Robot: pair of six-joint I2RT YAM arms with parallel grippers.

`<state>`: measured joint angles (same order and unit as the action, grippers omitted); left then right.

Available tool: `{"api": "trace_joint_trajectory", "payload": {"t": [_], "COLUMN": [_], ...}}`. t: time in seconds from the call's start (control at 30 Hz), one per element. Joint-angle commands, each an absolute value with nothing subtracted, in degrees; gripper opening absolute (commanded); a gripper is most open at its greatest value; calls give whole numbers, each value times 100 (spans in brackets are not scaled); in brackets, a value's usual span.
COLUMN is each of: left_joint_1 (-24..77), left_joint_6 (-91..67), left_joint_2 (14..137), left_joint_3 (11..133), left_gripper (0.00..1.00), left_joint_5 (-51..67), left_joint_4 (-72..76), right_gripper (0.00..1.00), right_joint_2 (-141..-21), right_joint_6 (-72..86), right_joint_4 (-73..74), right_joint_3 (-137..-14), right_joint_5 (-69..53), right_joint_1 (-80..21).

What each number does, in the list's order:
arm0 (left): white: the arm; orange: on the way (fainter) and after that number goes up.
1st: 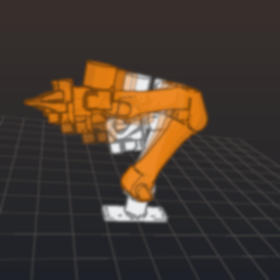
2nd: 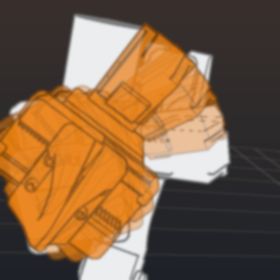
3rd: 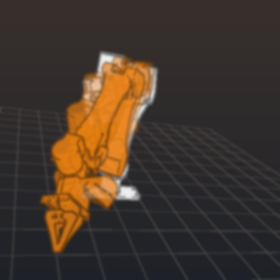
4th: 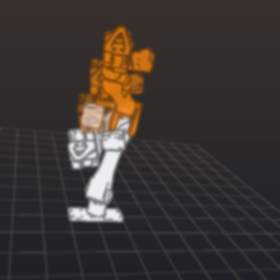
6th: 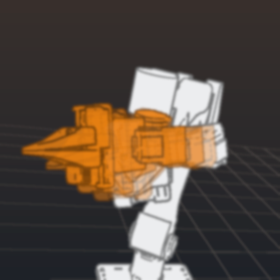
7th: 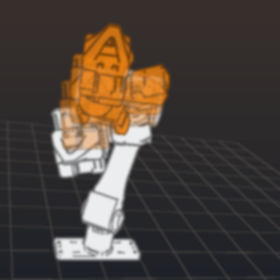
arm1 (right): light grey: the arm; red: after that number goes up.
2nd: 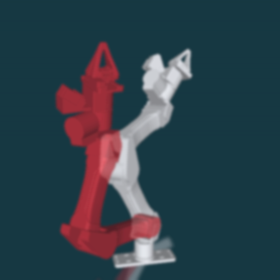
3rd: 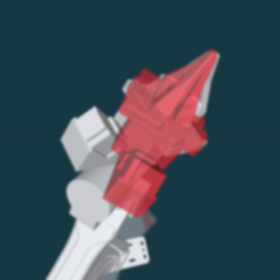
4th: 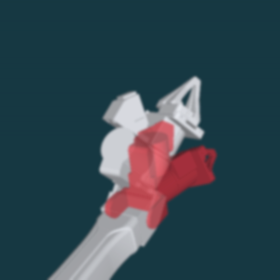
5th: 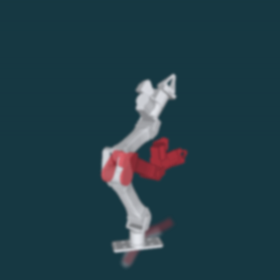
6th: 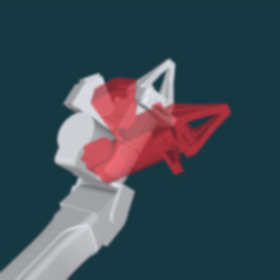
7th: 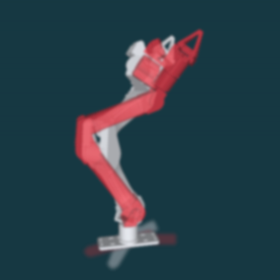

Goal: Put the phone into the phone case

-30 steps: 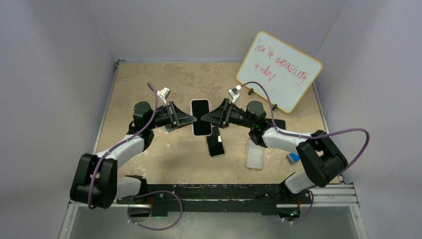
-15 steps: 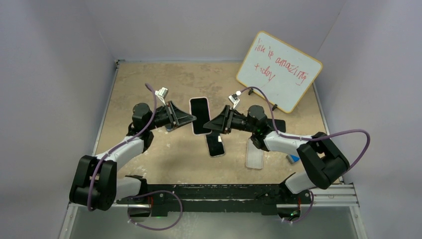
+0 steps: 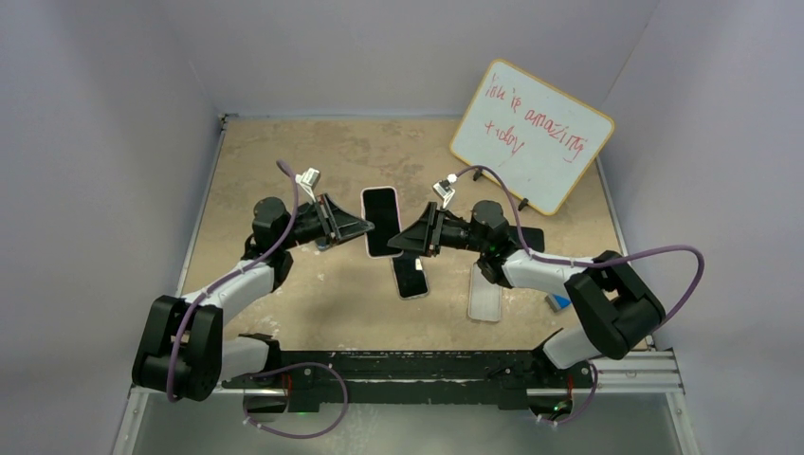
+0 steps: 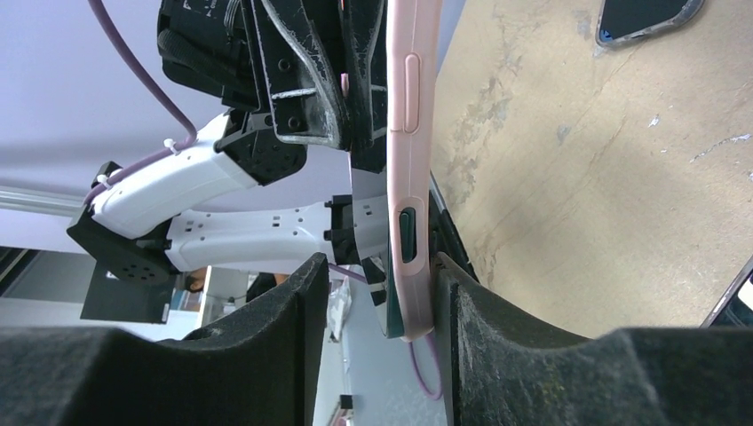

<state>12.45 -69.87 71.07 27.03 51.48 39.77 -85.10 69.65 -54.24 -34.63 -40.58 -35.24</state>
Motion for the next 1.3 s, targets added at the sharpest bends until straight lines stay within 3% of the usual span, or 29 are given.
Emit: {"api": "trace_joint_trajectory", "payload": {"t": [0.0, 0.23, 0.3, 0.43, 0.57, 0.6, 0.73, 0.87, 0.9, 1.03, 1.13, 1.2, 1.27], "left_joint_1": [1239, 1239, 1239, 1239, 1239, 1239, 1244, 1248, 1248, 1247, 1248, 1248, 1248], "left_joint_6": [-6891, -6794, -6815, -6559, -5605, -5364, -4449, -4419, -4462, -5038, -5312, -5351, -5325], "left_joint_2": [7005, 6920, 6901, 6821, 6687, 6640, 6529, 6548, 6556, 6561, 6499, 6493, 6531], "left_joint_3": [2693, 2669, 2668, 2768, 3163, 3239, 3505, 3476, 3454, 3306, 3144, 3089, 3087], "left_gripper": [0, 0, 0, 0, 0, 0, 0, 0, 0, 0, 0, 0, 0], "left_joint_5": [4946, 4835, 4817, 4738, 4405, 4301, 3875, 4168, 4273, 4673, 4686, 4629, 4631], "left_joint_4": [4474, 4368, 4360, 4040, 2676, 2424, 1325, 1384, 1457, 1980, 2313, 2393, 2384], "right_gripper": [48, 52, 48, 29, 2, 0, 0, 0, 3, 31, 34, 22, 0], "right_joint_2": [-8527, -8604, -8613, -8601, -8596, -8584, -8618, -8682, -8683, -8637, -8614, -8613, -8607], "right_joint_6": [7033, 7081, 7064, 6992, 6957, 6966, 7235, 7525, 7524, 7430, 7437, 7436, 7437], "right_joint_4": [-5660, -5621, -5493, -5302, -4937, -4862, -4798, -4912, -4911, -4829, -4803, -4764, -4787], "right_joint_3": [-3510, -3607, -3635, -3670, -3759, -3761, -3762, -3776, -3791, -3841, -3824, -3816, -3787], "right_joint_5": [-4384, -4491, -4476, -4454, -4427, -4391, -4317, -4245, -4218, -4145, -4150, -4131, -4094], "right_joint_1": [-3557, -3568, -3582, -3578, -3582, -3578, -3577, -3585, -3578, -3577, -3577, -3577, -3577]}}
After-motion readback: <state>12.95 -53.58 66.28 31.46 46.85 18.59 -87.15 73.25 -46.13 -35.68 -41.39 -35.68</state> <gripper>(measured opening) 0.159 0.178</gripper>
